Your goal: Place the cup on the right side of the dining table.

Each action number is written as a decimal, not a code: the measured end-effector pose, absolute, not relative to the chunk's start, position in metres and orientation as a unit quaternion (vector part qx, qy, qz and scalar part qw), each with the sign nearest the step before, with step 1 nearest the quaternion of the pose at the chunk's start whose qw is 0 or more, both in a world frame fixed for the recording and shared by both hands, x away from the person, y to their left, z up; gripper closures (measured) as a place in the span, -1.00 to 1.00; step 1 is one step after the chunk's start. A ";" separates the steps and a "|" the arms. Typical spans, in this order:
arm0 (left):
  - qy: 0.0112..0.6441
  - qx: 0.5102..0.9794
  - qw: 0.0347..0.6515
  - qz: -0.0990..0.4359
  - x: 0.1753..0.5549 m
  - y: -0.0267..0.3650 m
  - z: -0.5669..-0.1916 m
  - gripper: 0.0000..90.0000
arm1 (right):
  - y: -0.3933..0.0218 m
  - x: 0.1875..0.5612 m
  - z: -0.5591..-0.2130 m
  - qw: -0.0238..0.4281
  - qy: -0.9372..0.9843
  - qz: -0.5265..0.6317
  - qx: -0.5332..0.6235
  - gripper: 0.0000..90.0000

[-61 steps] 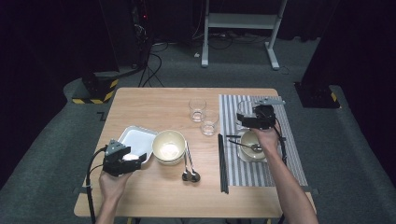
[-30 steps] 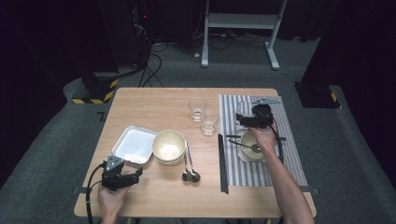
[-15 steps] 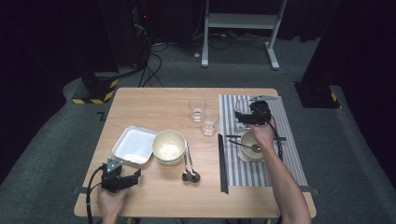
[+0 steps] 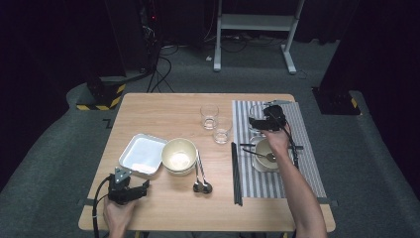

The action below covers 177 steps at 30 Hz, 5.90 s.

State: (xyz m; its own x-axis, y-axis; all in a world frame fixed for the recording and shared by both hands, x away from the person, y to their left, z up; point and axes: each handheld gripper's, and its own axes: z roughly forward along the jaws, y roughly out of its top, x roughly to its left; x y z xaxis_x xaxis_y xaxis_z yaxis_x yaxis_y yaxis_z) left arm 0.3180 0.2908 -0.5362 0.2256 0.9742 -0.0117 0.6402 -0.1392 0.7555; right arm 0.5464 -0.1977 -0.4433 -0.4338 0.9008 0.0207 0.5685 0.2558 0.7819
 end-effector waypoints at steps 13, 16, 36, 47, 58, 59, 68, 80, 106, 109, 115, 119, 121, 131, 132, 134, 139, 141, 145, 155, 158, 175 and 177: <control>0.571 0.710 0.317 0.261 0.318 0.289 -0.536 -0.68 | -0.197 0.554 -0.454 0.219 0.758 0.360 0.498 -0.56; 0.571 0.710 0.317 0.261 0.318 0.289 -0.536 -0.68 | -0.198 0.556 -0.457 0.216 0.756 0.355 0.505 -0.56; 0.571 0.711 0.317 0.262 0.318 0.289 -0.536 -0.68 | -0.203 0.563 -0.466 0.211 0.742 0.341 0.538 -0.57; 0.571 0.710 0.317 0.263 0.318 0.289 -0.537 -0.68 | -0.201 0.563 -0.469 0.209 0.744 0.332 0.541 -0.57; 0.572 0.710 0.317 0.263 0.318 0.289 -0.536 -0.68 | -0.198 0.562 -0.474 0.207 0.746 0.323 0.545 -0.57; 0.572 0.709 0.317 0.264 0.318 0.289 -0.537 -0.68 | -0.198 0.562 -0.474 0.206 0.746 0.322 0.546 -0.57; 0.573 0.708 0.317 0.265 0.317 0.289 -0.537 -0.67 | -0.198 0.560 -0.474 0.210 0.746 0.315 0.548 -0.60; 0.573 0.708 0.317 0.264 0.318 0.289 -0.537 -0.67 | -0.201 0.558 -0.471 0.201 0.749 0.318 0.545 -0.64; 0.573 0.708 0.318 0.264 0.318 0.289 -0.537 -0.67 | -0.213 0.540 -0.456 0.211 0.741 0.354 0.531 -0.63; 0.572 0.709 0.318 0.264 0.318 0.289 -0.537 -0.67 | -0.215 0.536 -0.454 0.220 0.735 0.360 0.530 -0.56; 0.572 0.709 0.318 0.263 0.318 0.289 -0.537 -0.67 | -0.219 0.531 -0.452 0.222 0.731 0.370 0.529 -0.54; 0.572 0.709 0.318 0.263 0.318 0.289 -0.537 -0.67 | -0.223 0.524 -0.448 0.223 0.727 0.378 0.528 -0.54; 0.572 0.709 0.318 0.263 0.318 0.289 -0.537 -0.67 | -0.224 0.520 -0.446 0.223 0.726 0.382 0.527 -0.54; 0.572 0.709 0.318 0.263 0.318 0.289 -0.537 -0.67 | -0.226 0.508 -0.438 0.223 0.723 0.407 0.511 -0.51; 0.572 0.709 0.318 0.263 0.318 0.289 -0.537 -0.67 | -0.226 0.507 -0.437 0.222 0.724 0.410 0.509 -0.50; 0.572 0.709 0.318 0.263 0.318 0.289 -0.537 -0.67 | -0.225 0.504 -0.437 0.220 0.723 0.416 0.506 -0.49; 0.572 0.709 0.318 0.263 0.318 0.289 -0.537 -0.67 | -0.224 0.499 -0.435 0.217 0.722 0.426 0.499 -0.46; 0.572 0.709 0.318 0.263 0.318 0.289 -0.537 -0.67 | -0.224 0.497 -0.435 0.218 0.724 0.426 0.496 -0.46; 0.572 0.709 0.318 0.263 0.318 0.289 -0.537 -0.67 | -0.226 0.495 -0.434 0.221 0.721 0.431 0.495 -0.46; 0.572 0.709 0.318 0.263 0.318 0.289 -0.537 -0.67 | -0.232 0.483 -0.434 0.226 0.719 0.439 0.490 -0.49; 0.572 0.709 0.318 0.263 0.318 0.289 -0.537 -0.67 | -0.235 0.481 -0.435 0.223 0.720 0.442 0.486 -0.49; 0.572 0.709 0.318 0.263 0.318 0.289 -0.537 -0.66 | -0.240 0.460 -0.434 0.212 0.715 0.476 0.467 -0.35; 0.572 0.709 0.318 0.263 0.318 0.289 -0.537 -0.66 | -0.240 0.458 -0.434 0.210 0.715 0.479 0.465 -0.32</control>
State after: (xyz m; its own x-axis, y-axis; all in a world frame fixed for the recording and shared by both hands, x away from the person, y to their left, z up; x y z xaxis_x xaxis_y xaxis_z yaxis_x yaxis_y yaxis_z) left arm 0.3177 0.2889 -0.5366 0.2074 0.9782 0.0087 0.6434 -0.1431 0.7520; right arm 0.4577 -0.2400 -0.4343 -0.4801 0.8651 0.1451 0.4631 0.1095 0.8795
